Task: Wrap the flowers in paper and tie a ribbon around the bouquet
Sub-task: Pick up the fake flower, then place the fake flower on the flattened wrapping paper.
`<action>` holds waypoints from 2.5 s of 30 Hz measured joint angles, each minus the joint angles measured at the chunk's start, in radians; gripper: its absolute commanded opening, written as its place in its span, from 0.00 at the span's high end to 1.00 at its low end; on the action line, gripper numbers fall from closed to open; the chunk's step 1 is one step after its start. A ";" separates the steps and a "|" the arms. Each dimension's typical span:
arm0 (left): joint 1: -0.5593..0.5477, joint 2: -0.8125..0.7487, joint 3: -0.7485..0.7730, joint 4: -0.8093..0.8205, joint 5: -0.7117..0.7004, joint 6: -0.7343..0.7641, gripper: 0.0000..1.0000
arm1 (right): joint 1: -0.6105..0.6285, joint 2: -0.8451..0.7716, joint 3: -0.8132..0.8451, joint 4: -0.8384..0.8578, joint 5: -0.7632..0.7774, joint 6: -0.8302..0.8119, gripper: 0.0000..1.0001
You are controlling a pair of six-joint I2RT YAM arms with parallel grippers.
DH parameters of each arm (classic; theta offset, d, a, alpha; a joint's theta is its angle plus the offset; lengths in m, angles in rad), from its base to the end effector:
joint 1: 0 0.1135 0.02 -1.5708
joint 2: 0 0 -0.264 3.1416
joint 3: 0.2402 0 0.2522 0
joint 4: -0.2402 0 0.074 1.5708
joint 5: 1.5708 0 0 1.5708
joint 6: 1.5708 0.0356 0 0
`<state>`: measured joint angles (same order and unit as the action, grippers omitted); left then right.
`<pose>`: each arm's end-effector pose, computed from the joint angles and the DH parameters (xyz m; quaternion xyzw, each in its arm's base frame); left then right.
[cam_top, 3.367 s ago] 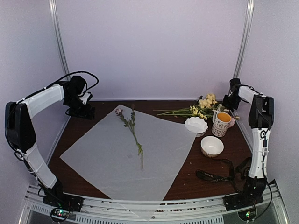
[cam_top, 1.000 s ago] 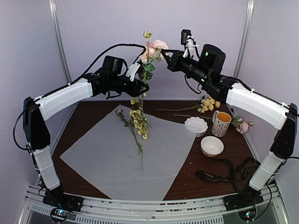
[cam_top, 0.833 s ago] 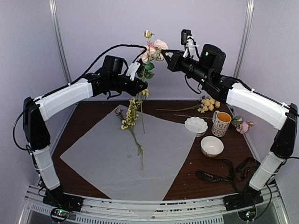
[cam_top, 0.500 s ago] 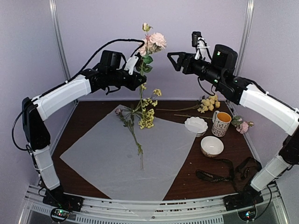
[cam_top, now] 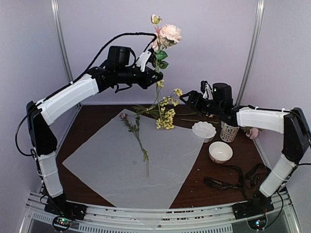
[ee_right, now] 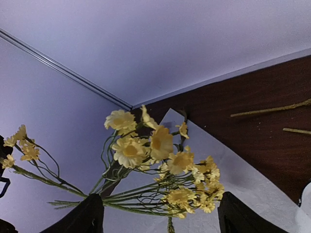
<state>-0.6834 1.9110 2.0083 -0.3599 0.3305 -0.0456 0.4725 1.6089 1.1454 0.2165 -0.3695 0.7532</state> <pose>0.3417 -0.2931 0.4179 0.3405 0.7119 -0.3359 0.5142 0.3325 0.1844 0.2952 -0.0033 0.7836 0.4660 0.4109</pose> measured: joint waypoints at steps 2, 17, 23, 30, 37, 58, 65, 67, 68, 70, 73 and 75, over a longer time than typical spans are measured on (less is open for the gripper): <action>-0.020 0.021 0.000 0.000 0.014 0.006 1.00 | 0.013 0.058 -0.015 0.091 -0.042 0.084 0.16; -0.050 0.040 0.000 -0.006 0.076 0.018 1.00 | 0.081 0.337 0.183 0.380 -0.194 0.399 0.39; -0.050 0.040 0.000 -0.007 0.092 0.030 1.00 | 0.088 0.400 0.260 0.376 -0.248 0.433 0.34; -0.050 0.040 -0.001 -0.007 -0.016 0.018 1.00 | 0.048 0.297 0.153 0.194 -0.230 0.308 0.29; -0.050 0.043 -0.119 0.102 -0.039 -0.080 1.00 | -0.006 0.039 0.183 -0.289 -0.130 -0.031 0.25; -0.062 0.129 -0.201 0.285 -0.005 -0.219 1.00 | 0.151 0.150 0.071 -0.487 -0.155 -0.106 0.56; -0.062 0.129 -0.195 0.267 -0.015 -0.202 1.00 | 0.151 0.151 0.066 -0.525 -0.123 -0.153 1.00; -0.060 0.129 -0.178 0.246 -0.019 -0.193 1.00 | 0.151 0.151 0.065 -0.529 -0.122 -0.166 1.00; -0.058 0.129 -0.167 0.236 -0.020 -0.192 1.00 | 0.153 0.151 0.065 -0.529 -0.122 -0.172 1.00; -0.046 0.129 -0.146 0.213 -0.021 -0.192 1.00 | 0.156 0.149 0.060 -0.514 -0.125 -0.190 1.00; -0.006 0.129 -0.122 0.160 -0.018 -0.198 1.00 | 0.156 0.136 0.044 -0.483 -0.126 -0.220 1.00; 0.031 0.129 -0.117 0.141 -0.001 -0.212 1.00 | 0.159 0.122 0.035 -0.459 -0.127 -0.242 1.00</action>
<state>-0.6525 2.0403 1.8908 -0.2192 0.3298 -0.2581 0.6312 1.7306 1.1805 -0.2428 -0.4969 0.5110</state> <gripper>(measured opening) 0.061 0.035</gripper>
